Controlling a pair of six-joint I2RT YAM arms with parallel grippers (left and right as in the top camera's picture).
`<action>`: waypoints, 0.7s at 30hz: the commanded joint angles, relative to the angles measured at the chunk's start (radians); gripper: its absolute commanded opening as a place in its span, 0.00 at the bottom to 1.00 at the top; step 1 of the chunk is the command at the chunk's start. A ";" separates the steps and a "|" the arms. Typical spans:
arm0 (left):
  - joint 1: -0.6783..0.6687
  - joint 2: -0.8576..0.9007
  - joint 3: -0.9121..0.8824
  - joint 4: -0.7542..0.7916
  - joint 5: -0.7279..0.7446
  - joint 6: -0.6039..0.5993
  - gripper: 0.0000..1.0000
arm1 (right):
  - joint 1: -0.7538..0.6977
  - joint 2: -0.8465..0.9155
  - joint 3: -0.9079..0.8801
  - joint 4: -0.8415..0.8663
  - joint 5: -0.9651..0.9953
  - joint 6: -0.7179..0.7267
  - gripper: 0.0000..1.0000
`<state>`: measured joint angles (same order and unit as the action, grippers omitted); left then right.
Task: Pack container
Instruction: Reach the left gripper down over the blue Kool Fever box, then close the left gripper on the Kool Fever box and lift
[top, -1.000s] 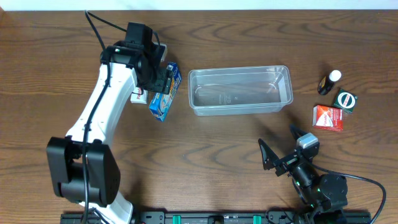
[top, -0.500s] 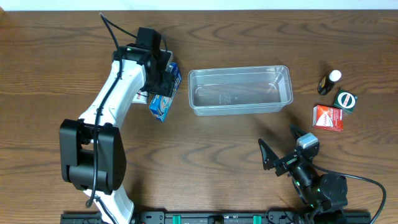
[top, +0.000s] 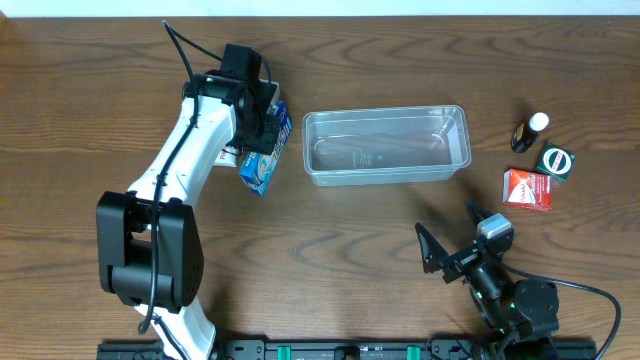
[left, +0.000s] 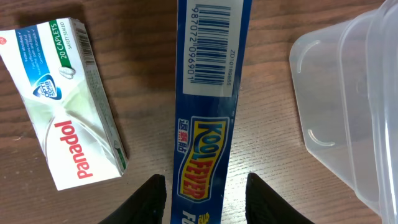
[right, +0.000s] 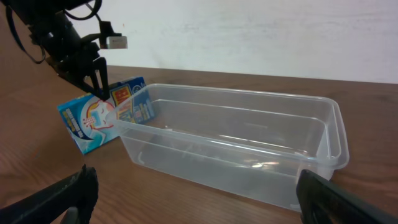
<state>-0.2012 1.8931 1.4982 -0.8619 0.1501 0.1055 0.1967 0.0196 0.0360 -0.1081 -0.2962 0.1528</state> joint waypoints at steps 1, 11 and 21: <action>0.002 0.009 -0.009 0.002 -0.010 0.003 0.42 | 0.001 0.000 -0.005 0.000 0.001 0.011 0.99; 0.002 0.009 -0.009 0.023 -0.013 0.003 0.40 | 0.001 0.000 -0.005 0.000 0.001 0.011 0.99; 0.002 0.009 -0.009 0.016 -0.012 0.003 0.34 | 0.001 0.000 -0.005 0.000 0.001 0.011 0.99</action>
<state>-0.2012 1.8931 1.4982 -0.8360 0.1501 0.1059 0.1967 0.0196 0.0360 -0.1081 -0.2962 0.1528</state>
